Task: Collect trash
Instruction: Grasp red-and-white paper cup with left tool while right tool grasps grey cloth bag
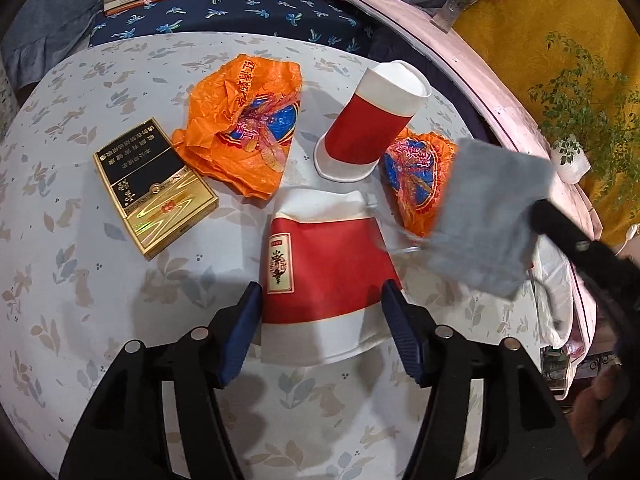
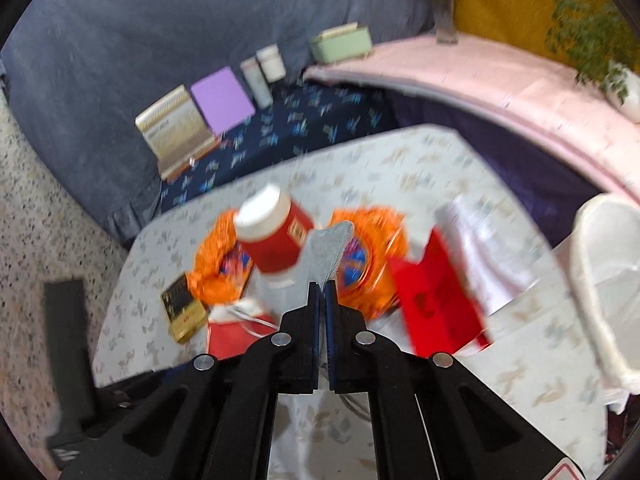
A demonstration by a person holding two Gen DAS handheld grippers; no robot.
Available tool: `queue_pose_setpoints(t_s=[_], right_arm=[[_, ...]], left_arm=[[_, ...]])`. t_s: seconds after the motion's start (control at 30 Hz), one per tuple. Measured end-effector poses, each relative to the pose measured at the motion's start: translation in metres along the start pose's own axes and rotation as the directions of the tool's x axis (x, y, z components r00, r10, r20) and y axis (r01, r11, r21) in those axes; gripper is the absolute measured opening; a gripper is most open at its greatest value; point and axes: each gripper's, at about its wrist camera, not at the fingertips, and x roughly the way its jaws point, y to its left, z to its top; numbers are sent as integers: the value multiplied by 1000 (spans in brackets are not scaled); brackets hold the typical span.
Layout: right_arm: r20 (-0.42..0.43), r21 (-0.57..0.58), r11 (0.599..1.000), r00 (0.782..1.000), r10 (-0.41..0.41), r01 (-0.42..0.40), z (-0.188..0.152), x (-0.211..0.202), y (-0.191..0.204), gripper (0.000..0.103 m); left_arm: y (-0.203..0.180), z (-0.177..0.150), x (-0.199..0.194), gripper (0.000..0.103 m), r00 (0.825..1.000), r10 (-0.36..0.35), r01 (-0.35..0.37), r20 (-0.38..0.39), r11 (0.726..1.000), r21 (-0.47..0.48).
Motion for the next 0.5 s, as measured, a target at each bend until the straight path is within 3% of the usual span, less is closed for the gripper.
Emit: queue_pose_setpoints(t_s=[0.07, 0.2, 0.5], right_arm=[[28, 6, 1000, 1000, -8, 7, 6, -12, -5, 4], [55, 9, 999, 998, -34, 34, 13, -28, -13, 4], [95, 38, 998, 994, -55, 51, 12, -58, -30, 4]], left_arm=[[-1, 2, 4, 55, 1000, -5, 5, -10, 1000, -7], [-2, 4, 3, 39, 1000, -25, 25, -2, 999, -22], [-32, 3, -20, 33, 999, -19, 16, 49, 998, 60]])
